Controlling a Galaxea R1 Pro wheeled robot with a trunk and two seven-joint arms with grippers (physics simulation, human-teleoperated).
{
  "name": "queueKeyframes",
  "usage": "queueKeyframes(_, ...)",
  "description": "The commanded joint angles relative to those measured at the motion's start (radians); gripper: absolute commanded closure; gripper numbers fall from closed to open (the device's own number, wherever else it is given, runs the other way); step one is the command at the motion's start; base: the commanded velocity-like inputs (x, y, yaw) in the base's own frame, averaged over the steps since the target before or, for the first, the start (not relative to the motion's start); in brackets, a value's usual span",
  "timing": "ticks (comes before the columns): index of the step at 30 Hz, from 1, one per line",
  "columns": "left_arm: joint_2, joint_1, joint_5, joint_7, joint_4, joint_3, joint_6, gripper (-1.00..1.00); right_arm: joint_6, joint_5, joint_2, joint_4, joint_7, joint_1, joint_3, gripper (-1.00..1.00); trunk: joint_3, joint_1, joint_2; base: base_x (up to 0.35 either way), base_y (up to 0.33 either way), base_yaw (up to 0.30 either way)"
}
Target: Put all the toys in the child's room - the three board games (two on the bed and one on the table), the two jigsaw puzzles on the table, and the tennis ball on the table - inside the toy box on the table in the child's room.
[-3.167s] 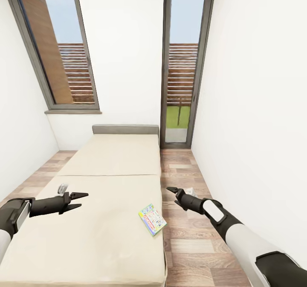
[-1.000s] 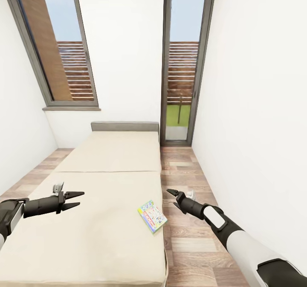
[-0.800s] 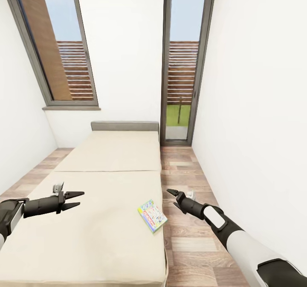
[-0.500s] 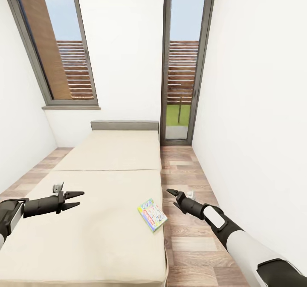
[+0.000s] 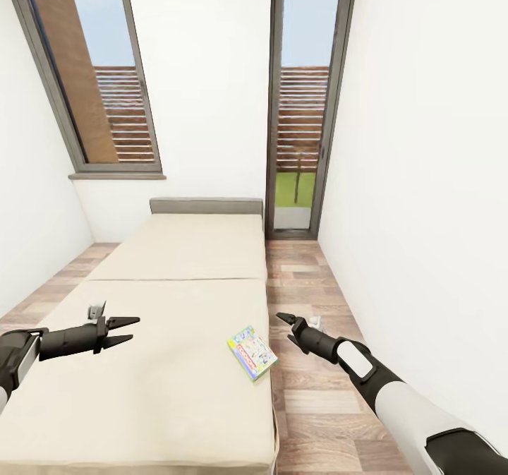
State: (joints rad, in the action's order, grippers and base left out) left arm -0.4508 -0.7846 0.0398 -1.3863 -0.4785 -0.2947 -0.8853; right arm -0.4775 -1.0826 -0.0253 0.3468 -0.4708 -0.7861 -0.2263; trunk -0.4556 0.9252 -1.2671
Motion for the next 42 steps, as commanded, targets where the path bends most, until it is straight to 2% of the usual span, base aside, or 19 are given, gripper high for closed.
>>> queueKeyframes(1,0.001,-0.001,0.004,-0.005,0.000,-0.002,-0.011,-1.00,-0.003,-0.005,-0.001,0.000,-0.002,-0.001,-0.004,-1.00,-0.004,0.004,-0.008,0.000,0.000,0.000)
queueKeyframes(11,0.000,-0.001,0.004,-0.005,0.000,-0.001,-0.011,-1.00,0.012,-0.005,-0.001,-0.003,-0.002,-0.001,0.016,-1.00,-0.036,0.042,-0.078,0.000,0.000,0.000)
queueKeyframes(18,0.000,-0.001,0.003,-0.005,-0.001,-0.001,-0.011,-1.00,0.040,-0.005,-0.001,-0.020,-0.002,-0.001,0.019,-1.00,-0.058,0.069,-0.127,0.000,0.000,0.000)
queueKeyframes(42,0.001,-0.001,0.004,-0.005,0.000,-0.001,-0.011,-1.00,0.048,-0.005,0.001,-0.023,-0.002,-0.001,0.021,-1.00,-0.133,0.161,-0.295,-0.067,0.000,0.000)
